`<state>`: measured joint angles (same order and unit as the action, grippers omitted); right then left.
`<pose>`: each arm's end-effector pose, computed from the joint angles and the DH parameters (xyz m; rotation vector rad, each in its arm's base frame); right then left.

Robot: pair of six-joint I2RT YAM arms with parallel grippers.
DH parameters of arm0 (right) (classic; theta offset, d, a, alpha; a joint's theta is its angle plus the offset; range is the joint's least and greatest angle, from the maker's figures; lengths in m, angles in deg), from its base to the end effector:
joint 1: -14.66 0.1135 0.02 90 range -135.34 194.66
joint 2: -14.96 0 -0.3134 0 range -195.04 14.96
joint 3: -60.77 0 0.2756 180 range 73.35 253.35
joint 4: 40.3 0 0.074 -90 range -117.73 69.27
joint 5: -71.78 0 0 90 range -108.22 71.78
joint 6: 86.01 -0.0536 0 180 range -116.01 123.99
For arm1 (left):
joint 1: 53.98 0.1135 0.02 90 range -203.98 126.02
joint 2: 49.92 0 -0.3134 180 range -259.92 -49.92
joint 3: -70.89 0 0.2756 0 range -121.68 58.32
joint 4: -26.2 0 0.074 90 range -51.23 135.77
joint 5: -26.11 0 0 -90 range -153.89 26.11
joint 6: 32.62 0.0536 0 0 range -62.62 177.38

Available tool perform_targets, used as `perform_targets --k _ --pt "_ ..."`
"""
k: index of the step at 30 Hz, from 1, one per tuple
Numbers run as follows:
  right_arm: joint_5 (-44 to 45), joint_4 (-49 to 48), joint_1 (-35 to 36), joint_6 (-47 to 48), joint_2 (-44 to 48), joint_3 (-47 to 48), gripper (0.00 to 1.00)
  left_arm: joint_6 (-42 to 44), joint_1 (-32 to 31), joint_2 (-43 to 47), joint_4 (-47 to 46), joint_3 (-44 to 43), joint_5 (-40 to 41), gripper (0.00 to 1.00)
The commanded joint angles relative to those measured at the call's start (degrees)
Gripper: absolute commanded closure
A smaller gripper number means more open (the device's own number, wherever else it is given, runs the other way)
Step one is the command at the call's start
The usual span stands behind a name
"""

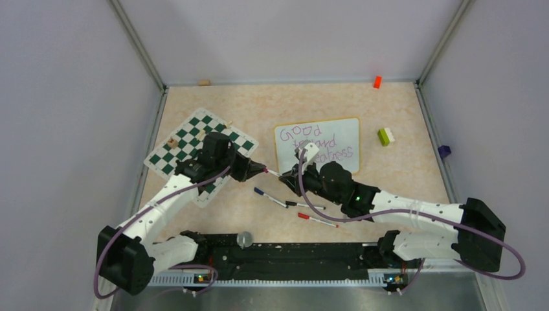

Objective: Write a sentence on the whiteboard
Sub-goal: Insert the whiteboard marker without the cap into the pen cap.

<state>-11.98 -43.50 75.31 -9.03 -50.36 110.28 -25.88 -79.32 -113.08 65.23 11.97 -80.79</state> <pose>0.1416 0.2399 0.2954 -0.6783 1.7385 0.8140 0.2144 -0.1188 0.2869 -1.1362 2.4049 -1.1613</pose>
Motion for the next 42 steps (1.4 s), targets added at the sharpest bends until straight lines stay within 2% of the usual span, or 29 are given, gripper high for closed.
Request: perform_targets --k 1,14,42 --pt "-0.1 -2.9 0.9 0.4 -0.5 3.1 1.0 -0.8 -0.3 0.2 -3.0 -0.4 -0.4 1.0" --pt "-0.2 -0.2 0.9 0.4 3.8 1.3 1.0 -2.1 -0.3 -0.4 -5.3 1.0 -0.9 1.0" --pt "1.3 -0.3 0.9 0.0 2.8 -0.9 1.0 -1.5 -0.2 0.0 -5.1 0.3 -1.0 1.0"
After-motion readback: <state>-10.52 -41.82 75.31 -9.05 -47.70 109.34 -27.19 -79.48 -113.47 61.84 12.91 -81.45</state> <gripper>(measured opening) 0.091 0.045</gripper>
